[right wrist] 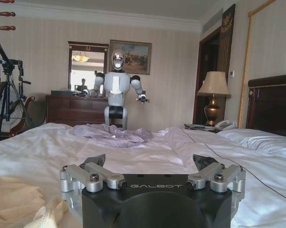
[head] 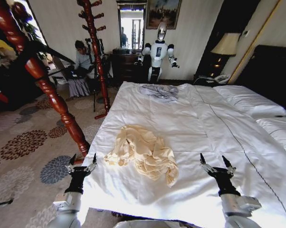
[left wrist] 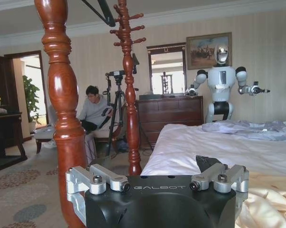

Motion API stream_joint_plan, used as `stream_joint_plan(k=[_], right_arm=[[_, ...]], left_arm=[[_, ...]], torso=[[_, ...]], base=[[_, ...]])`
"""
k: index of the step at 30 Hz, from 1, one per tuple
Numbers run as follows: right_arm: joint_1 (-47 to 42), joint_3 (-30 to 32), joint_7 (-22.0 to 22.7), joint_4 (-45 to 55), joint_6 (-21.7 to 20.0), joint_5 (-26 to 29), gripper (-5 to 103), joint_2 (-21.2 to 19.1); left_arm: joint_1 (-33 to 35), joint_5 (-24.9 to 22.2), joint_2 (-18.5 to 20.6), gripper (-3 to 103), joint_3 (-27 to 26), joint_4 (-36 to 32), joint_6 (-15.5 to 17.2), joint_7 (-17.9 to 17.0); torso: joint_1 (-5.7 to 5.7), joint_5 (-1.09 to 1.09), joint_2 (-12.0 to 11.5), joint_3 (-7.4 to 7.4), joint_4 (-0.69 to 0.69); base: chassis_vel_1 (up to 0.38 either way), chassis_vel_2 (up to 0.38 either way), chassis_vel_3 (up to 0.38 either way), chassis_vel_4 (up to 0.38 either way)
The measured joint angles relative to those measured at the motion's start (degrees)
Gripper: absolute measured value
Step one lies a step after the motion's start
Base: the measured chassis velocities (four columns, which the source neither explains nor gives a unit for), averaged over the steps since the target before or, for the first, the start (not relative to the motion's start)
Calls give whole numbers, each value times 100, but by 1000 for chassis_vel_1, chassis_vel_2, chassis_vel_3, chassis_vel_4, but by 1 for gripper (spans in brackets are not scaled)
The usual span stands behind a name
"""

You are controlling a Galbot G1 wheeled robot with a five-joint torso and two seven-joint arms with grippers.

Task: Pick up the clothes from the bed and hang them on the clothes hanger.

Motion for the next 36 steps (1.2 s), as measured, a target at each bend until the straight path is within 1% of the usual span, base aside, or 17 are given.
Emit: stream_joint_plan(k=[4,10,16,18,20,21,22,24,25,28,29,30,32,33,34,35,36], right_arm=[[-80,-117,-145,2,216,-220,100,86],[-146,-335,-191,-5,306,-569,100,185],[-152,-394,-232,-23,431,-699,100,170],[-161,-395,-233,-12,397,-670,100,114],[-168,-391,-140,56,199,-445,100,8],[-170,-400,-4,115,-27,-132,100,-90],[-170,-400,-4,115,-27,-132,100,-90],[-128,-402,277,184,-548,608,100,-379],[-128,-402,277,184,-548,608,100,-379],[52,-286,462,188,-1009,1121,100,-760],[177,-255,553,163,-1227,1357,100,-1008],[177,-255,553,163,-1227,1357,100,-1008],[347,-236,634,107,-1433,1595,100,-1301],[425,-228,678,82,-1553,1743,100,-1410],[601,-243,767,27,-1741,1991,100,-1556],[824,-296,831,-44,-1891,2167,100,-1685],[824,-296,831,-44,-1891,2167,100,-1685]], left_arm=[[12,-14,51,100,76,-10,-131,74],[82,15,61,100,163,-29,-187,154],[108,38,47,100,173,-43,-196,159],[108,63,52,100,167,-36,-196,159],[102,78,61,100,150,-14,-196,159],[97,80,67,100,146,-2,-196,159],[97,80,67,100,146,-2,-196,159],[85,78,96,100,169,30,-191,158],[85,78,96,100,169,30,-191,158],[61,87,144,100,240,70,-180,158],[48,100,172,100,291,102,-173,157],[48,100,172,100,291,102,-173,157],[3,114,236,100,383,155,-160,154],[-24,117,275,100,440,188,-154,148],[-39,132,317,100,520,235,-151,142],[0,164,324,100,572,264,-155,141],[0,164,324,100,572,264,-155,141]], torso=[[0,0,0,0,0],[0,0,0,0,0],[0,0,0,0,0],[0,0,0,0,0],[0,0,0,0,0],[0,0,0,0,0],[0,0,0,0,0],[0,1,0,0,-1],[0,1,0,0,-1],[0,1,0,0,-1],[0,1,0,0,0],[0,1,0,0,0],[0,1,0,0,3],[0,1,0,0,2],[0,0,0,0,-6],[0,0,0,0,-2],[0,0,0,0,-2]], base=[[0,0,0,0],[0,0,0,0],[0,0,0,0],[0,0,0,0],[0,0,0,0],[0,0,0,0],[0,0,0,0],[0,0,0,0],[0,0,0,0],[0,0,0,0],[0,0,0,0],[0,0,0,0],[0,0,0,0],[0,0,0,0],[0,0,0,0],[0,0,0,0],[0,0,0,0]])
